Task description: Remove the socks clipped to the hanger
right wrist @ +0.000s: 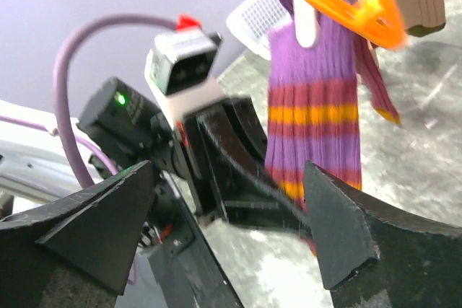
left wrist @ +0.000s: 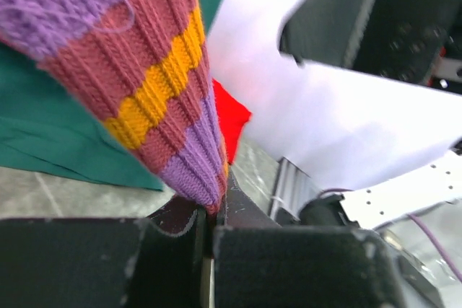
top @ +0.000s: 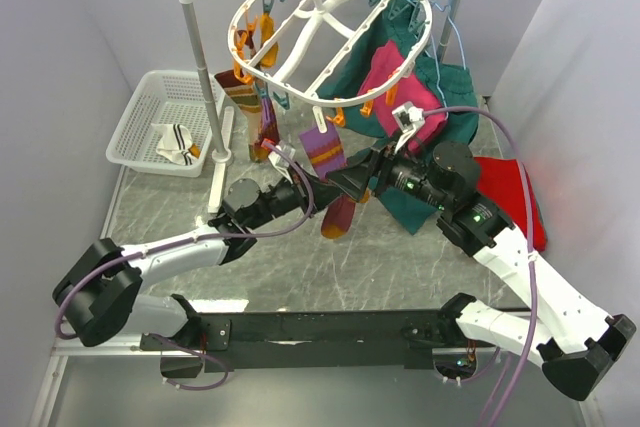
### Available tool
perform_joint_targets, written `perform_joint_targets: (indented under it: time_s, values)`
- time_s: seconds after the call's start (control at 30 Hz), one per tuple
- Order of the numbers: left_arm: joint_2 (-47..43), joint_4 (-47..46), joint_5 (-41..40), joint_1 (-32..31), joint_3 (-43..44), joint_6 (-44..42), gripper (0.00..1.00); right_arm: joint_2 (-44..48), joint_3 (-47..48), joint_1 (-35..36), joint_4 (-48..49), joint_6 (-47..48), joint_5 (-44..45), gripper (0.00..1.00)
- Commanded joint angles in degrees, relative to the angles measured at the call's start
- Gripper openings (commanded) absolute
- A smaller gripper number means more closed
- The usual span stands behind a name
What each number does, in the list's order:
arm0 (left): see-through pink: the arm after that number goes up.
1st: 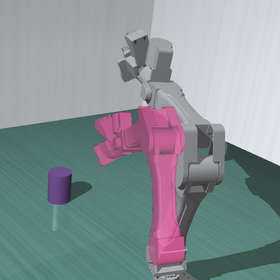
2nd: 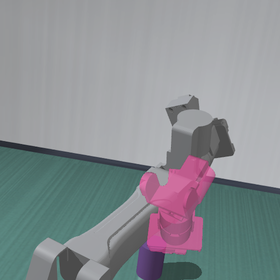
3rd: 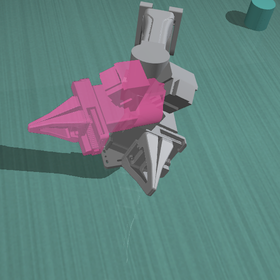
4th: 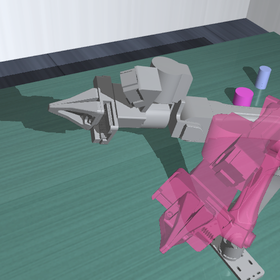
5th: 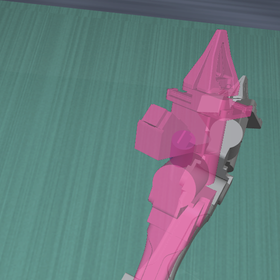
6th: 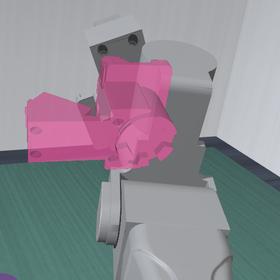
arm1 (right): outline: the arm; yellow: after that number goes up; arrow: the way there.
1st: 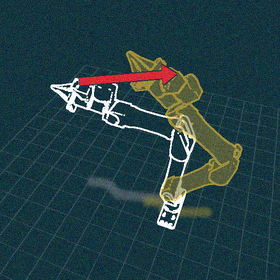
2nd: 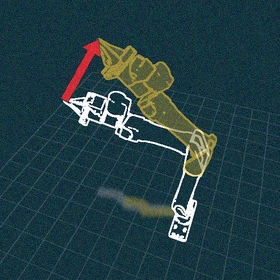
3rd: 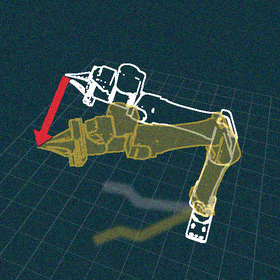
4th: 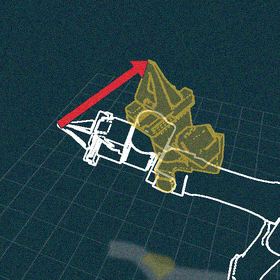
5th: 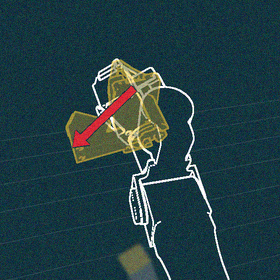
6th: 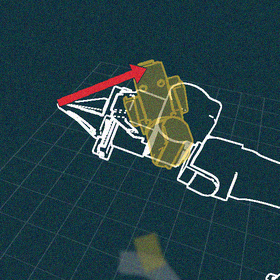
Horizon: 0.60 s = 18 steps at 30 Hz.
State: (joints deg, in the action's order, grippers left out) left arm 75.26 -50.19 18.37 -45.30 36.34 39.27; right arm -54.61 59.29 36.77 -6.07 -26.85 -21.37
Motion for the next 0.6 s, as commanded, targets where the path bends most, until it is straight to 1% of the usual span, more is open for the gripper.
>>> perform_joint_targets:
  time_s: [0.0,0.1,0.17,0.27,0.37,0.57]
  values:
    - [-2.4,0.0,3.2,-1.5,1.7,2.8,0.01,-0.1,3.5,0.3,5.8,-2.3,1.3,0.93]
    - [-2.9,-0.2,3.9,-2.2,1.5,3.5,0.02,-1.1,4.0,0.2,5.9,-3.7,3.2,1.00]
    - [-3.3,-0.6,4.0,-2.4,0.8,4.1,0.02,-1.8,4.3,-0.6,8.1,-6.1,2.9,1.00]
    - [-4.1,-0.1,4.3,-2.7,0.6,4.4,0.02,-3.7,4.6,-1.7,11.4,-9.5,-0.2,1.00]
    - [-4.7,0.3,4.4,-3.0,0.4,4.6,0.02,-5.2,5.6,-2.1,12.4,-10.0,0.8,0.96]
    - [-5.3,0.5,4.5,-3.7,0.3,4.7,0.02,-7.1,7.1,-2.3,13.0,-8.8,4.0,0.85]
